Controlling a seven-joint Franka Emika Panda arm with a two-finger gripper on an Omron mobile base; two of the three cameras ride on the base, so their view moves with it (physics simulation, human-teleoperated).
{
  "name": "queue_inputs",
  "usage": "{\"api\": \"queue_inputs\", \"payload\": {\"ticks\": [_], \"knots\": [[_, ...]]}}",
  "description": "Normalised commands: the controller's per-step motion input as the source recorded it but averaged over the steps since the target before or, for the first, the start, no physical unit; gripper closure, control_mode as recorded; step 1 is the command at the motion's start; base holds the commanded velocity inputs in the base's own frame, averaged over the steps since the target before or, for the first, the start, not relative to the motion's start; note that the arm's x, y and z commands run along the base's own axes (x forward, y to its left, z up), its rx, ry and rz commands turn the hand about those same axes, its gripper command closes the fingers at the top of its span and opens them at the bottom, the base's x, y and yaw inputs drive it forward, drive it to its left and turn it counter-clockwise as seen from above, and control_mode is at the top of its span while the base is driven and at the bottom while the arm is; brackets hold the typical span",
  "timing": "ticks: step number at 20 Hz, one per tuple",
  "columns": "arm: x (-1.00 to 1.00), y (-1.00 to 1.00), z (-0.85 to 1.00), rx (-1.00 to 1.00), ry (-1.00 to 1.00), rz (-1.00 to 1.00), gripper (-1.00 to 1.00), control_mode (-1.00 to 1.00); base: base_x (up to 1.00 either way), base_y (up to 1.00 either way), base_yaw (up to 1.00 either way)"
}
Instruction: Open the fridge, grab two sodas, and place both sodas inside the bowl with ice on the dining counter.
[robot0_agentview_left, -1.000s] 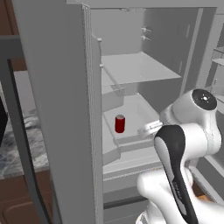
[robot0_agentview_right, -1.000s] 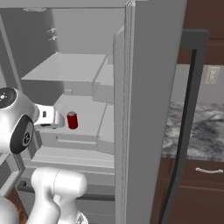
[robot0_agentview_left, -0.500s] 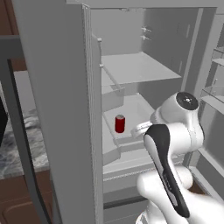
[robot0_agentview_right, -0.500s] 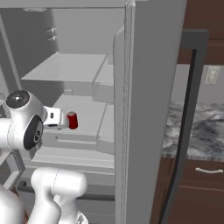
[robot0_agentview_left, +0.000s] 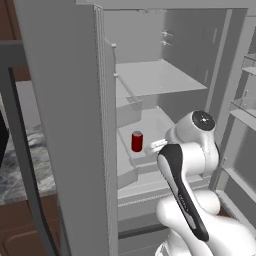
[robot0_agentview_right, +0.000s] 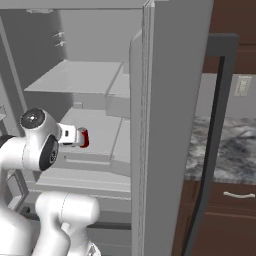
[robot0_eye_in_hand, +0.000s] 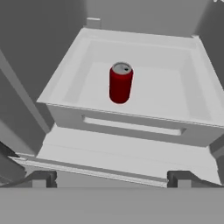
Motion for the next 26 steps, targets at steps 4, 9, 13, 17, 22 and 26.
{"api": "queue_inputs", "payload": {"ticks": [4, 9, 13, 17, 22, 26], "knots": [[0.26, 0.07, -0.17, 0.04, -0.1, 0.0, -1.0, -1.0, 0.0, 0.0, 0.0], [0.24, 0.0, -0.03, 0.1, -0.15, 0.0, -1.0, -1.0, 0.0, 0.0, 0.0], [0.35, 0.0, 0.0, 0.08, -0.13, 0.0, -1.0, -1.0, 0.0, 0.0, 0.0], [0.38, -0.01, 0.0, 0.07, -0.07, 0.0, -1.0, -1.0, 0.0, 0.0, 0.0], [0.36, -0.1, 0.0, 0.01, 0.0, 0.0, -1.0, -1.0, 0.0, 0.0, 0.0], [0.32, -0.12, 0.0, 0.0, 0.0, 0.0, -1.0, -1.0, 0.0, 0.0, 0.0]]}}
